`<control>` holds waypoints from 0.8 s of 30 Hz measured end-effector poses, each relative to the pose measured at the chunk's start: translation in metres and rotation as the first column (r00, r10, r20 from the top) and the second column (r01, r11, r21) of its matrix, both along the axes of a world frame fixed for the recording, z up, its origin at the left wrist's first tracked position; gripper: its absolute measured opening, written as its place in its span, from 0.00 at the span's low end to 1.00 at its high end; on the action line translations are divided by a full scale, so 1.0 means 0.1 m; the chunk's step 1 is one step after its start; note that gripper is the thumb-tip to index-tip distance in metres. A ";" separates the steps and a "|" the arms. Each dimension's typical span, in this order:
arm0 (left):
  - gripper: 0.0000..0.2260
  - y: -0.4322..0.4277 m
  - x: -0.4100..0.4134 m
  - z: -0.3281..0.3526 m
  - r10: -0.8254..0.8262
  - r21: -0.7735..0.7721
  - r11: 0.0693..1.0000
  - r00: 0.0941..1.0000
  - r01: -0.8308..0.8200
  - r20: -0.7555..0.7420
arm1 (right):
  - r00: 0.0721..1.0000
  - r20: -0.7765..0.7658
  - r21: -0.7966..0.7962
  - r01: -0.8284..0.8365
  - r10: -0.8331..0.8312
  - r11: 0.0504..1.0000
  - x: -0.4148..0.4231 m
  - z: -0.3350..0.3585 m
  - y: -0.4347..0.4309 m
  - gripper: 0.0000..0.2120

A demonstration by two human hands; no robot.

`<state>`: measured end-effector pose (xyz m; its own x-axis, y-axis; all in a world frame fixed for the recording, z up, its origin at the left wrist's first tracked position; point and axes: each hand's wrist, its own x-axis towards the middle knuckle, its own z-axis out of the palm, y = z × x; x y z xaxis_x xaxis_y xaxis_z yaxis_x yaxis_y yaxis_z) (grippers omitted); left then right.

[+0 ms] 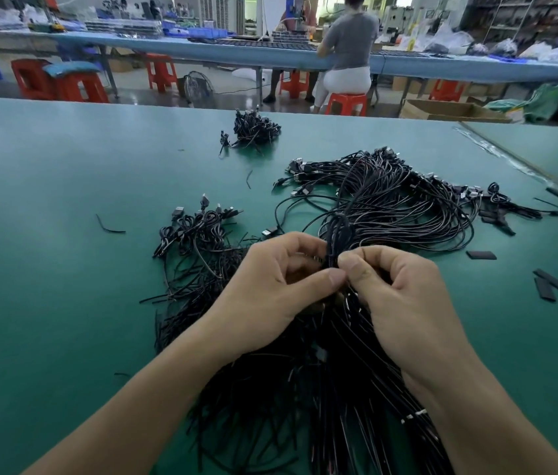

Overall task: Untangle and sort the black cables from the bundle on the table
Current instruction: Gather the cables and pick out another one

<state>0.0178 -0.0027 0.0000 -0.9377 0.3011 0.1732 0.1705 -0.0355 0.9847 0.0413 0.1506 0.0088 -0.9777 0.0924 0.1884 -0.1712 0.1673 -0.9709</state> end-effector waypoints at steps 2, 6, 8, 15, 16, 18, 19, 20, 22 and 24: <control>0.11 -0.02 -0.02 -0.01 0.039 -0.071 0.997 0.997 -0.044 -0.068 | 0.999 0.044 -0.011 -0.012 0.012 1.000 0.00 -0.01 -0.01 0.11; 0.13 -0.11 -0.06 0.06 0.084 -0.185 0.974 0.970 -0.127 -0.227 | 0.995 0.079 -0.081 -0.049 0.056 0.995 -0.01 0.00 0.01 0.07; 0.14 -0.18 -0.11 0.07 0.154 -0.272 0.924 0.912 -0.270 -0.381 | 0.995 0.081 -0.074 -0.060 0.066 0.995 -0.02 0.00 0.02 0.03; 0.12 -0.54 -0.60 -0.05 0.516 -0.182 0.574 0.525 -0.798 -0.677 | 0.976 0.183 0.355 -0.175 0.115 0.919 0.02 -0.07 0.07 0.02; 0.12 -0.61 -0.69 -0.10 0.517 -0.205 0.545 0.518 -0.813 -0.681 | 0.981 0.181 0.456 -0.148 0.072 0.878 0.02 -0.09 0.08 0.03; 0.13 -0.73 -0.84 -0.19 0.508 -0.295 0.471 0.530 -0.831 -0.679 | 0.986 0.155 0.653 -0.060 -0.056 0.755 0.04 -0.11 0.11 0.03; 0.14 -0.78 -0.91 -0.24 0.506 -0.340 0.433 0.538 -0.835 -0.674 | 0.985 0.134 0.726 -0.025 -0.106 0.687 0.04 -0.12 0.11 0.04; 0.15 -0.83 -0.95 -0.28 0.505 -0.382 0.395 0.545 -0.836 -0.670 | 0.984 0.116 0.775 -0.003 -0.138 0.632 0.05 -0.12 0.11 0.06; 0.18 -0.91 -1.03 -0.36 0.502 -0.470 0.327 0.572 -0.820 -0.649 | 0.983 0.100 0.820 0.007 -0.156 0.572 0.06 -0.15 0.10 0.13; 0.22 -0.95 -1.05 -0.40 0.514 -0.566 0.292 0.625 -0.771 -0.587 | 0.984 0.093 0.832 0.009 -0.154 0.555 0.06 -0.18 0.08 0.17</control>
<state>-0.0871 -0.0979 -0.0396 -0.8394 -0.2548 0.4800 0.0157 0.8715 0.4901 0.0476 0.1586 -0.0091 -0.9948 0.0480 0.0895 0.0073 0.9128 -0.4084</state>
